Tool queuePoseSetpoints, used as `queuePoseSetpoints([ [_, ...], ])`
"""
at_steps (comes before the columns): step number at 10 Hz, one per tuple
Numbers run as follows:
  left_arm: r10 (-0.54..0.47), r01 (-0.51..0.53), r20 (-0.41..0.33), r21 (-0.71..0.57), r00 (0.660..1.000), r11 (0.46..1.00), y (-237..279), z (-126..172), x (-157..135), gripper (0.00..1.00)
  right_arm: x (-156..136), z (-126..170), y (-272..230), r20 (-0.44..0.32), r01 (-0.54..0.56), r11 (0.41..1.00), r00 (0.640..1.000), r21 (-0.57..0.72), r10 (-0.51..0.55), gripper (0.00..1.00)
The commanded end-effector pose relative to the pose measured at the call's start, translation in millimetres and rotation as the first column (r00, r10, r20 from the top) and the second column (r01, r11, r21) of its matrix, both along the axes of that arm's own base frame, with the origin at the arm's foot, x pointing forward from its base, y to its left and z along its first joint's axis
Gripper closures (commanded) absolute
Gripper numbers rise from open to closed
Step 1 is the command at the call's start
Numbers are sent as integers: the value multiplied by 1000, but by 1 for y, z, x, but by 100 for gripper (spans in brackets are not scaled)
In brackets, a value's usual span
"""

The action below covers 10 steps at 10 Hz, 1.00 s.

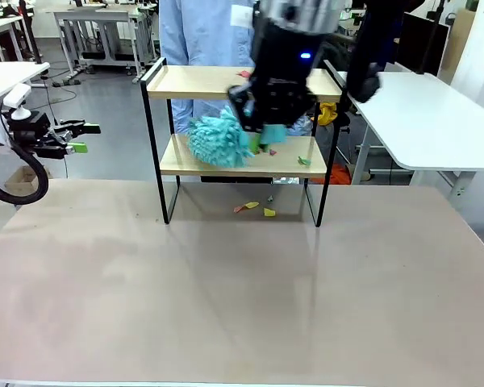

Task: Clean the shelf.
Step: Clean the specific section of the Shelf indicated by the human with the Duster.

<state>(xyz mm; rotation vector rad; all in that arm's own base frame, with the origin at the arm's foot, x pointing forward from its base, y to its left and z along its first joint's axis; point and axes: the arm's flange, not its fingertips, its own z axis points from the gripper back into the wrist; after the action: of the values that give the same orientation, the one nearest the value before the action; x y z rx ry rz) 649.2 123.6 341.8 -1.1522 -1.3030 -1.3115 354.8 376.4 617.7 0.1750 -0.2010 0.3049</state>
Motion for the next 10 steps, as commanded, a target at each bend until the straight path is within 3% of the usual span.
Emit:
queuePoseSetpoints([
  [1, -6, 6, 8, 8, 1000, 1000, 0, 2, -2, 0, 20, 0, 46, 48, 149, 989, 988, 6, -149, 87],
  [3, -6, 6, 8, 8, 1000, 1000, 0, 2, -2, 0, 32, -11, 82, 48, 178, 983, 983, 46, -180, 87],
  [5, -6, 6, 8, 8, 1000, 1000, 0, 2, -2, 0, 49, -33, 119, 93, 201, 979, 975, 36, -204, 87],
  [9, -6, 6, 8, 8, 1000, 1000, 0, 2, -2, 0, 68, -65, 155, 223, 325, 946, 922, 4, -318, 87],
  [10, -6, 6, 8, 8, 1000, 1000, 0, 2, -2, 0, 71, -71, 156, 227, 352, 936, 911, 10, -345, 87],
])
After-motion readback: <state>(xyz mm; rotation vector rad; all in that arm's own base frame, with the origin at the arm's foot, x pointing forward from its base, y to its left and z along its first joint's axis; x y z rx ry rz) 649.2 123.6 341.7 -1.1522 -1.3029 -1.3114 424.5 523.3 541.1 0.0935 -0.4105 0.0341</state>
